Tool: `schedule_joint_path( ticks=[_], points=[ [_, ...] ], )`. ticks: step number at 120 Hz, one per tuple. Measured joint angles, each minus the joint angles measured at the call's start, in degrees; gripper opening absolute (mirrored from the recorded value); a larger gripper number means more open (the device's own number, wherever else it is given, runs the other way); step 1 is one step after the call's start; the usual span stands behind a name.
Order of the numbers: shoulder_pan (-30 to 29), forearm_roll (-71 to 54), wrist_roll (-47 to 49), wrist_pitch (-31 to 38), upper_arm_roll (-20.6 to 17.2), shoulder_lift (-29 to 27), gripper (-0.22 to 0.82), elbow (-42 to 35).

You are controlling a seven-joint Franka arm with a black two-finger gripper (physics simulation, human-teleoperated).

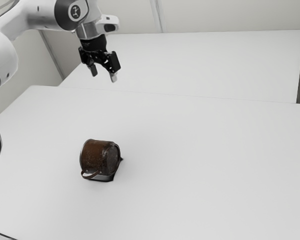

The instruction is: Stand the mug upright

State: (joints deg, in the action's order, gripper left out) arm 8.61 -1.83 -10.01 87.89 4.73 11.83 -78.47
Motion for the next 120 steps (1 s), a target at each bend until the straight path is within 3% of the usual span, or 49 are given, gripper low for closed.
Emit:
schedule_joint_path(
  ticks=[25, 37, 58, 71, 93, 120],
  points=[
    [-0.5, 0.7, -1.0, -0.7, 0.7, -0.5, 0.60, 0.9],
    [-2.0, 2.2, -0.9, -0.7, 1.3, -4.3, 0.60, -4.7],
    [-3.0, 11.5, -1.5, 1.0, 9.9, -15.5, 0.60, -21.4],
    [-4.2, 17.3, -3.3, 2.0, 15.4, -19.2, 0.60, -29.1],
    [-4.2, 25.6, -8.7, 3.2, 22.3, -20.2, 0.60, -37.5],
    [-4.3, 33.8, -17.2, 4.6, 25.4, -17.1, 0.60, -42.2]
  ],
)
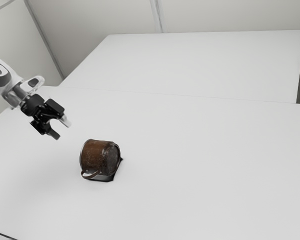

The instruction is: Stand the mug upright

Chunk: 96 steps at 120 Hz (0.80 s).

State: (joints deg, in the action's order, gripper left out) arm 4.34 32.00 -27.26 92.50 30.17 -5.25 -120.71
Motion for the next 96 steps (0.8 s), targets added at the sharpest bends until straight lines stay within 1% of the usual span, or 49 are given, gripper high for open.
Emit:
schedule_joint_path(
  ticks=[18, 41, 71, 96],
  points=[
    [-0.3, 5.3, -6.2, 1.2, 0.1, 4.2, 0.60, -0.6],
    [-0.8, 9.0, -13.7, 1.8, 0.1, 7.2, 0.60, -0.7],
    [-5.3, 11.7, -22.5, 1.0, 0.1, 10.8, 0.60, -0.6],
    [-5.5, 16.0, -28.6, -0.7, 0.1, 14.6, 0.60, -0.7]
  ],
)
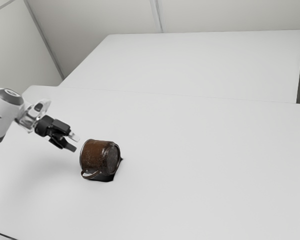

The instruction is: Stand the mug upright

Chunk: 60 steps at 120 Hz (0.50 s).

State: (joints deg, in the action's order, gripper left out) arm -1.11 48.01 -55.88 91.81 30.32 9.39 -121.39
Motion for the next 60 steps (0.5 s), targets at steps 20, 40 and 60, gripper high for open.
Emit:
schedule_joint_path(
  ticks=[20, 40, 60],
  points=[
    [0.0, 3.9, -4.0, -2.3, 0.0, 1.5, 0.60, -0.9],
    [0.2, 6.9, -7.0, -4.2, -0.1, 2.0, 0.60, -2.4],
    [0.7, 9.3, -9.3, -5.2, -0.2, 2.6, 0.60, -3.7]
  ],
)
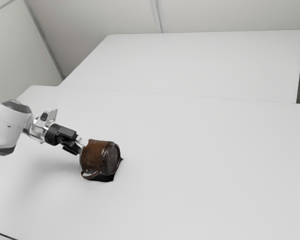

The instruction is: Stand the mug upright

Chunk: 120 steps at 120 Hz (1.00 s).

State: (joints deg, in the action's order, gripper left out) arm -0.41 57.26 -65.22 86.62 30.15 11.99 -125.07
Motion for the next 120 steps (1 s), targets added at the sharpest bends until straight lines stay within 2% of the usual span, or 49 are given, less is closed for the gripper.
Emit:
schedule_joint_path(
  ticks=[25, 41, 89, 101, 120],
  points=[
    [0.2, 1.7, -2.1, -0.5, -0.4, 0.2, 0.57, -0.6],
    [0.3, 2.2, -3.1, -0.5, -0.5, 0.2, 0.45, -0.9],
    [0.3, 3.3, -5.1, -0.7, -0.6, 0.2, -0.02, -1.7],
    [0.3, 3.4, -5.3, -0.7, -0.6, 0.1, -0.08, -2.0],
    [0.4, 3.4, -5.5, -0.5, -0.8, -0.7, -0.12, -2.1]
  ],
)
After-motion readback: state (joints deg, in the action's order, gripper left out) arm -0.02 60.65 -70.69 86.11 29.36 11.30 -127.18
